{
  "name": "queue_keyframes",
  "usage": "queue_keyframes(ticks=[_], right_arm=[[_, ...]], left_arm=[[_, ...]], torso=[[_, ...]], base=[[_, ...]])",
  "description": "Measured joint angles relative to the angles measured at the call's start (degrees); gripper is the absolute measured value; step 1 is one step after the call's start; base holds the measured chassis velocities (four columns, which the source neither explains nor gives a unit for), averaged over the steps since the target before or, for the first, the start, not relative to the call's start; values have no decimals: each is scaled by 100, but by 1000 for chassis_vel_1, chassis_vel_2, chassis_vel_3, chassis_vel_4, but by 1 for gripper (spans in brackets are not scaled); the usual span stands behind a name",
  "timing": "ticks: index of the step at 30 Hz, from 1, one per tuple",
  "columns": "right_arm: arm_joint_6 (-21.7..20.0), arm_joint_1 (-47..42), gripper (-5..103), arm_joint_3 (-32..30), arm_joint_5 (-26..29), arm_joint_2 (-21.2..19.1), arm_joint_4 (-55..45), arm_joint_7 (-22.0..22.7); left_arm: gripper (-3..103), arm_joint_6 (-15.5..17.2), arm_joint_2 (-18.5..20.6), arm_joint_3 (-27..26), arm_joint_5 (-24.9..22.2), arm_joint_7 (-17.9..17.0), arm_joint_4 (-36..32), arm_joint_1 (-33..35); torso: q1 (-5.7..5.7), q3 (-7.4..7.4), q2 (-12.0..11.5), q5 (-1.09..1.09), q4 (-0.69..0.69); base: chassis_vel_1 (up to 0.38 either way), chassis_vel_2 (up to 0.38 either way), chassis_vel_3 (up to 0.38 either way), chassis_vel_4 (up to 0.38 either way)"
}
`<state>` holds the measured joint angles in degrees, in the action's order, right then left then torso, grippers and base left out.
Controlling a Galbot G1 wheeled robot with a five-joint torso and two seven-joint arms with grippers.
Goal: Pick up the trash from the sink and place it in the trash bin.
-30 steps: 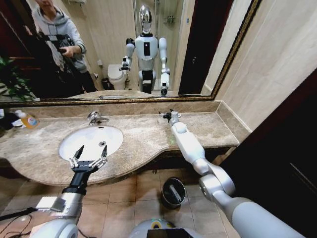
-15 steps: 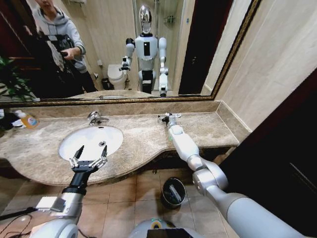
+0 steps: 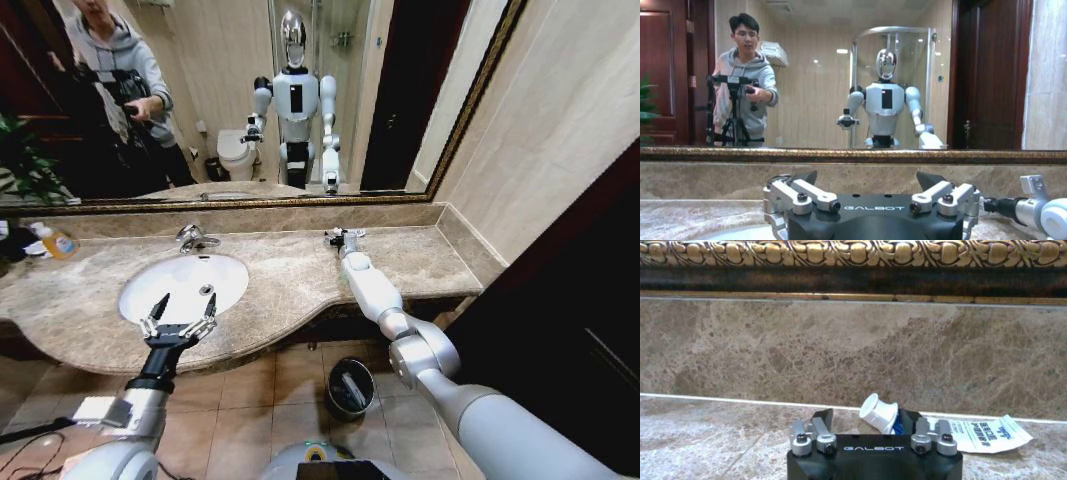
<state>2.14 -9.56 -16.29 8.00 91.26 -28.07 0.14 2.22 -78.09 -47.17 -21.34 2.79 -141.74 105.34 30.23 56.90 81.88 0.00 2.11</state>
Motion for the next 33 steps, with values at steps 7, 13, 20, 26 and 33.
queue_keyframes(ticks=[7,13,20,26,33], right_arm=[[1,-8,51,3,30,-16,-14,0],[-27,-72,32,8,32,-45,-149,-12],[-110,-127,27,18,40,-76,-317,-19],[-361,-347,27,49,117,-224,-853,-40],[-846,-1080,27,184,393,-727,-2213,-82]], left_arm=[[100,0,0,0,0,0,0,0],[100,0,0,0,0,0,0,0],[100,0,0,-1,0,0,0,0],[100,0,0,-1,0,0,0,0],[100,0,0,0,0,0,0,0]], torso=[[0,0,0,0,0],[0,0,0,0,0],[0,0,0,0,0],[0,0,0,0,1],[0,0,0,2,-1]], base=[[0,0,0,0],[0,0,0,0],[0,0,0,0],[0,0,0,0],[0,0,0,0]])
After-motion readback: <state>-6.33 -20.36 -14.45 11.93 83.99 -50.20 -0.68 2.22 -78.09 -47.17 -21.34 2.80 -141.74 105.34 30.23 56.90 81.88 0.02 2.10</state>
